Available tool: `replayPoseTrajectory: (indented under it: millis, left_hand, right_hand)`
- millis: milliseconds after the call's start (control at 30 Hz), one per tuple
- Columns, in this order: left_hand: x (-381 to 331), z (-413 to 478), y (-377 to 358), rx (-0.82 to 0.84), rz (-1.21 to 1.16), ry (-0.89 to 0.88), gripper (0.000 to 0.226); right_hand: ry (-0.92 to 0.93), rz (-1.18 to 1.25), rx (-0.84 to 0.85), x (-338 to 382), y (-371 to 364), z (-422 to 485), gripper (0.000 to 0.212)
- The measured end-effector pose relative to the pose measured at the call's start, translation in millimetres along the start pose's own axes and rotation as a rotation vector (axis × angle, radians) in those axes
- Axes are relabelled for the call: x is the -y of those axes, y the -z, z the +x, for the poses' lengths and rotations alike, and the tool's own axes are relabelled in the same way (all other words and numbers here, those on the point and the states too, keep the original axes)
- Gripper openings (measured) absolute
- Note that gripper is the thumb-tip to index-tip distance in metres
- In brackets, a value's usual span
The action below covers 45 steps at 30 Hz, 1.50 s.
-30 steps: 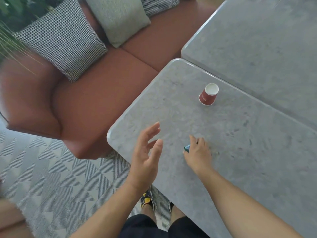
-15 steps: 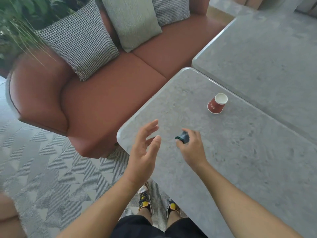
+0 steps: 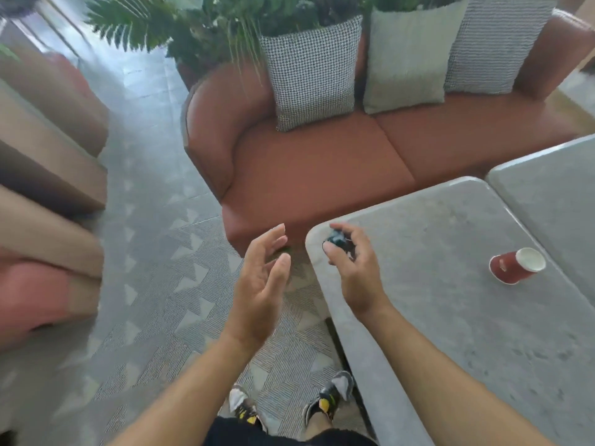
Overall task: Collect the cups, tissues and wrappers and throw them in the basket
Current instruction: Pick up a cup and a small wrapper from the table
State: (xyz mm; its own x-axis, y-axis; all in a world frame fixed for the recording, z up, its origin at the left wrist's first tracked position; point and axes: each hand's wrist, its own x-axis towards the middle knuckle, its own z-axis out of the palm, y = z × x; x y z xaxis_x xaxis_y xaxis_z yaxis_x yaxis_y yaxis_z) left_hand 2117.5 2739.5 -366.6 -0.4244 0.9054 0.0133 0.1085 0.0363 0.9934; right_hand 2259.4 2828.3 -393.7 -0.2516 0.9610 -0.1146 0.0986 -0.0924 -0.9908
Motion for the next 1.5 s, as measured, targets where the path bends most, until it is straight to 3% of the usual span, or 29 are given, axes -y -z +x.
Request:
replayPoseTrajectory:
  millis: [167,300,567,700,900,1100,1500]
  left_hand:
    - [-2,-27,73,-0.196,-0.013,-0.005,0.05]
    - [-1,-60,153,-0.336,-0.043,0.002,0.041]
    - [5,-173,332,-0.601,-0.027,0.029,0.057]
    - [3,-233,405,-0.732,0.023,0.029,0.049]
    - [11,-314,481,-0.961,0.005,0.045,0.05]
    - [20,-389,533,-1.215,-0.002,0.104,0.049]
    - [45,-504,665,-1.719,0.05,0.187,0.044]
  right_hand:
    - [0.002,0.056,0.199,21,-80,-14,0.039]
    - [0.007,0.081,0.35,37,-165,-43,0.032]
    - [-0.004,0.129,0.644,63,-354,-158,0.034]
    - [-0.002,0.149,0.796,73,-438,-220,0.027]
    - [-0.021,0.132,1.043,79,-529,-304,0.025]
    - [-0.08,0.052,1.268,65,-608,-378,0.04]
    - [-0.204,-0.01,1.694,37,-791,-524,0.029]
